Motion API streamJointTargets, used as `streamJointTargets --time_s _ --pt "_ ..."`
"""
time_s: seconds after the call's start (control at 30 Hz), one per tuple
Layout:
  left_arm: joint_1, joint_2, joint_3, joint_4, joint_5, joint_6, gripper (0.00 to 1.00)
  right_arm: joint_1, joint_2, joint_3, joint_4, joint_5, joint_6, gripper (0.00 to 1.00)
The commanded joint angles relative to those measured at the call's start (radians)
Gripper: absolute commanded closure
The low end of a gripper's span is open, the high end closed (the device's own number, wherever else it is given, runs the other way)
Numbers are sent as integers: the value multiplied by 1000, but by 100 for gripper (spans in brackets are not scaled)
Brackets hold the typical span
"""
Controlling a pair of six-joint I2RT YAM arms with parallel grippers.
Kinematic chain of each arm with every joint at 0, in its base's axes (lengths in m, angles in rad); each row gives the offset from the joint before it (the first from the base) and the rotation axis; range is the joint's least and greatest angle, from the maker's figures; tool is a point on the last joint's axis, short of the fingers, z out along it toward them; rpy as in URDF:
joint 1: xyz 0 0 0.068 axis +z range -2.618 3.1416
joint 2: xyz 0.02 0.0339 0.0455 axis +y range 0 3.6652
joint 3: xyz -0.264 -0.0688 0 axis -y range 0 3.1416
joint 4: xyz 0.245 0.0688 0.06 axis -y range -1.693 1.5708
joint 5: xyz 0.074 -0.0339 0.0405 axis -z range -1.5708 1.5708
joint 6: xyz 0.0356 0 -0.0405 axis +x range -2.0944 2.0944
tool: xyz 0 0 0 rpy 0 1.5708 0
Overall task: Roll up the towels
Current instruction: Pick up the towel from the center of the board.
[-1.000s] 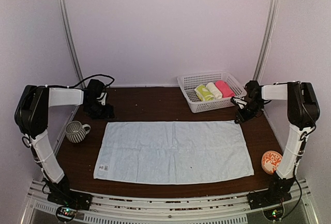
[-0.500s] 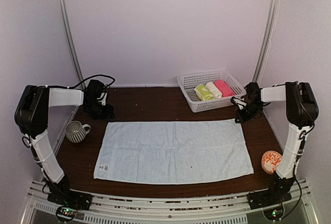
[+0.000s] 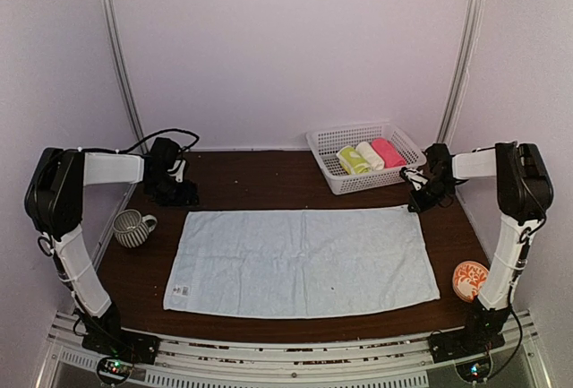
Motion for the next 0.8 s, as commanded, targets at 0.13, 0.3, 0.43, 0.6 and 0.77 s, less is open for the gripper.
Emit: streamJointTargets --time_s 0.13,0.3,0.43,0.6,0.77 --pt "11 60 32 -31 54 22 47 -11 -37 -7 -13 22 -24 96" --pt "12 102 45 -47 33 2 56 -10 -26 -3 -16 17 -26 96" --pt "12 125 56 -52 6 -7 56 -10 -23 2 -20 12 -27 95" --pt "13 148 63 -54 15 -7 63 -10 -21 1 -22 10 -29 95" --pt "13 151 64 -54 27 -2 68 -10 -18 3 -22 9 -29 95"
